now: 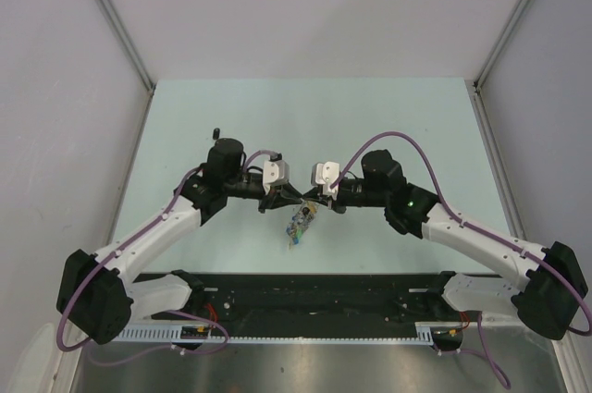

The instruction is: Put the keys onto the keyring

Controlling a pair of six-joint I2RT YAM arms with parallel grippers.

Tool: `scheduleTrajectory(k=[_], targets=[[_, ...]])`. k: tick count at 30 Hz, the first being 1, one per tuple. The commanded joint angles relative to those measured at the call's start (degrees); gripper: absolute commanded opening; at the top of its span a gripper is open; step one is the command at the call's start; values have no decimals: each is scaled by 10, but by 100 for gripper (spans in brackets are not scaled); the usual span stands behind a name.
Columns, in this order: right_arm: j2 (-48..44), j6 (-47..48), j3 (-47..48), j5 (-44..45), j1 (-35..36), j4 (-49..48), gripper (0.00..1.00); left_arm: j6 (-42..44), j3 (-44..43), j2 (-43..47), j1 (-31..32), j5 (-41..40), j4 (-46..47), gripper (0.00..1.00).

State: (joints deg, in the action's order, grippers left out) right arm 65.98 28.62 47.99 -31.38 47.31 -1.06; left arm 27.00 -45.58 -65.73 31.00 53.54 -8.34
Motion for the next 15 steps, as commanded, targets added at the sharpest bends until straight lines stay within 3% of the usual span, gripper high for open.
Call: scheduleTrajectory(k=[1, 11, 15], targets=[[-20, 8, 9, -7, 4, -34, 0, 6, -26, 2, 3, 13, -3, 20], [-16, 7, 9, -7, 7, -38, 0, -5, -26, -7, 12, 24, 5, 16], [-19, 9, 9, -1, 7, -33, 0, -9, -30, -5, 13, 13, 2, 0]])
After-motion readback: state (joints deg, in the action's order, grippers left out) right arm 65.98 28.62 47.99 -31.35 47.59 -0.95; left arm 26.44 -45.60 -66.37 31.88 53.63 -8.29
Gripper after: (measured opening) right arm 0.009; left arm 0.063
